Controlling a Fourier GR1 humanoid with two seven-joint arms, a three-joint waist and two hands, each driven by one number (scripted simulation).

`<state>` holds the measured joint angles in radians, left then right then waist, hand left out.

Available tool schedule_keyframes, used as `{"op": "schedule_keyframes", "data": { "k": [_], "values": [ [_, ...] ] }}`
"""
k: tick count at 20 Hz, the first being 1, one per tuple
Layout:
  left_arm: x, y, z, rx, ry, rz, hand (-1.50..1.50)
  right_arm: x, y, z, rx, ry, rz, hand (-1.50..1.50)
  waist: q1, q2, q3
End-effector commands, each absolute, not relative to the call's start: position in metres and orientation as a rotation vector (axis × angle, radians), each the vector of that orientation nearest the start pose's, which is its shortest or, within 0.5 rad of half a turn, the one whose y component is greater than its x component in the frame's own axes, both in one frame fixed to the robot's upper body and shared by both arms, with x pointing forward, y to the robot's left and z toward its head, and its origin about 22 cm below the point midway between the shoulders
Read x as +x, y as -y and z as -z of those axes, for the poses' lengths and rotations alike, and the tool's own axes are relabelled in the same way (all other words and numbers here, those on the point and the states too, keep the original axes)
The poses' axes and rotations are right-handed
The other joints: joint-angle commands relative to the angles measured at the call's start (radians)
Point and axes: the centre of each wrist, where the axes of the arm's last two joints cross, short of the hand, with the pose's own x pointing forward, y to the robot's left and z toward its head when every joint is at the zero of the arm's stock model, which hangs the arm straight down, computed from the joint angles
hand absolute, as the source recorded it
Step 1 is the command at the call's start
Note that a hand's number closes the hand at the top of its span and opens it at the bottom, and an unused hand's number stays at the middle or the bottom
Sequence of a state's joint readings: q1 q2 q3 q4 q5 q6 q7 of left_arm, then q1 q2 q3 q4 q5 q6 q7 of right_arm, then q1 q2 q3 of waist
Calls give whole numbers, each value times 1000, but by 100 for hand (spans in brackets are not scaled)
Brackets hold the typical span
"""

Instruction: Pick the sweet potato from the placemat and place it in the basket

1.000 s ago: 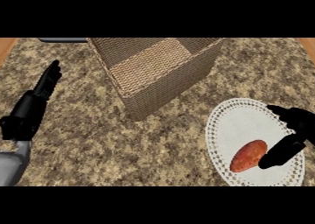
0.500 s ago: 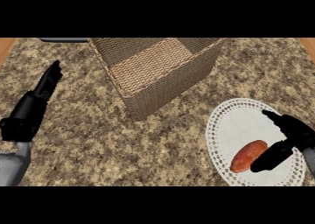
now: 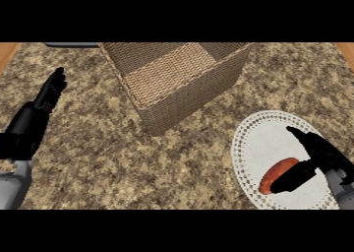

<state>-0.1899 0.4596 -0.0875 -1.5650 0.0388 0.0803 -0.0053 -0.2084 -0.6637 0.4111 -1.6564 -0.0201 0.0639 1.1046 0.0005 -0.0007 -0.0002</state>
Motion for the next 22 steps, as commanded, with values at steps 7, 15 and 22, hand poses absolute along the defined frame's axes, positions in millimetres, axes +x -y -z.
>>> {"op": "schedule_keyframes", "data": {
  "k": [7,15,22],
  "values": [
    [286,-301,-80,283,1717,394,0,252,257,-69,-550,445,-626,-150,-1,-1,0],
    [293,-299,-78,288,1727,376,0,243,261,-26,-544,422,-630,-150,-2,1,0],
    [279,-295,-68,286,1726,363,0,254,261,-26,-507,477,-589,150,3,1,0]
  ]
}}
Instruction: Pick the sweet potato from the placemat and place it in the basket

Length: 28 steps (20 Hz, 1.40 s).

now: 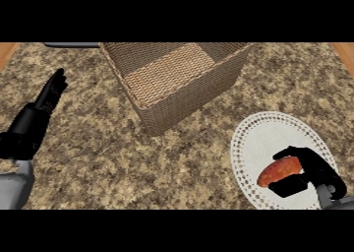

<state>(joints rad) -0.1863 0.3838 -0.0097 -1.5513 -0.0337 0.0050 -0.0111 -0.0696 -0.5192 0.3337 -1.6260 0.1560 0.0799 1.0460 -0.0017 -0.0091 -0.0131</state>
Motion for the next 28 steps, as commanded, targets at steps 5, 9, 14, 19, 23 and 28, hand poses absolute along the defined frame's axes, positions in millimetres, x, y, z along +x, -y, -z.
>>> {"op": "schedule_keyframes", "data": {
  "k": [5,9,14,19,23,28],
  "values": [
    [295,-306,-82,310,1716,377,0,247,253,-5,-578,489,-676,150,4,12,13],
    [292,-284,-74,279,1728,369,0,237,234,-8,-734,497,-635,150,-2,9,13],
    [284,-300,-66,293,1709,380,0,229,196,-16,-1018,454,-551,150,3,4,10],
    [292,-305,-67,301,1701,365,0,224,191,-26,-1211,458,-533,150,-11,4,10],
    [290,-285,-66,317,1713,363,0,224,182,-55,-1337,624,-405,150,-23,-1,11],
    [286,-301,-62,302,1698,349,0,236,179,-132,-1393,1066,-125,150,-23,-5,10]
  ]
}}
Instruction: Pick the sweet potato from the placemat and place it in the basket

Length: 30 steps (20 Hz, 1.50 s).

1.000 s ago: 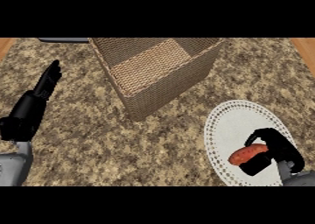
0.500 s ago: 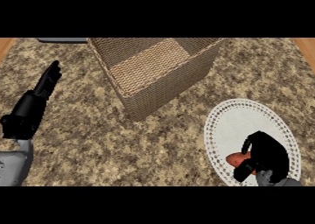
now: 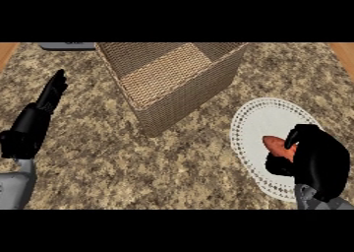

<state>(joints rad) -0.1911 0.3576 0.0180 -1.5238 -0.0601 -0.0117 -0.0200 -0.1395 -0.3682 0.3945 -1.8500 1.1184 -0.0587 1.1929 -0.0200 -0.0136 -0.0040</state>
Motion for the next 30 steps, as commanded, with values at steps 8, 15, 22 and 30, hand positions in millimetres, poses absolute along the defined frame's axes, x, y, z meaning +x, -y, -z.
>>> {"op": "schedule_keyframes", "data": {
  "k": [8,15,22,30],
  "values": [
    [285,-297,-73,317,1708,388,0,225,115,-232,-1402,1383,-45,150,31,6,1],
    [292,-281,-79,262,1732,381,0,278,73,-313,-1246,1469,-123,150,50,11,2],
    [296,-280,-77,284,1741,398,0,328,42,-348,-1187,1415,-171,150,64,20,1],
    [293,-283,-85,261,1756,397,0,377,29,-362,-1097,1278,-213,150,81,23,1]
  ]
}}
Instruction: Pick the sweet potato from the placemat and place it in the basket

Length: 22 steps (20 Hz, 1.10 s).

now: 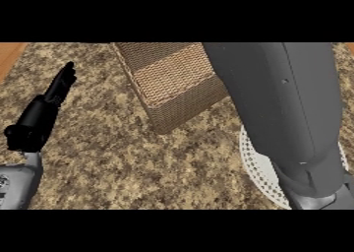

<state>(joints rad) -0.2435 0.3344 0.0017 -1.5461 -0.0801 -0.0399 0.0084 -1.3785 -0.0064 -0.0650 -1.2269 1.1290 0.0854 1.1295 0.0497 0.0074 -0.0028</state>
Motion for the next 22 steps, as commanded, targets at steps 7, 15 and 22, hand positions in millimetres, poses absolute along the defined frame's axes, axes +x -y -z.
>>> {"op": "schedule_keyframes", "data": {
  "k": [7,15,22],
  "values": [
    [298,-284,-77,253,1733,415,0,412,28,-341,-1016,1124,-248,150,1,6,0],
    [300,-280,-78,277,1727,410,0,422,5,-326,-1202,888,-480,150,-28,-8,1],
    [304,-275,-73,257,1732,393,0,433,3,-320,-1071,872,-534,-150,-15,-2,1]
  ]
}}
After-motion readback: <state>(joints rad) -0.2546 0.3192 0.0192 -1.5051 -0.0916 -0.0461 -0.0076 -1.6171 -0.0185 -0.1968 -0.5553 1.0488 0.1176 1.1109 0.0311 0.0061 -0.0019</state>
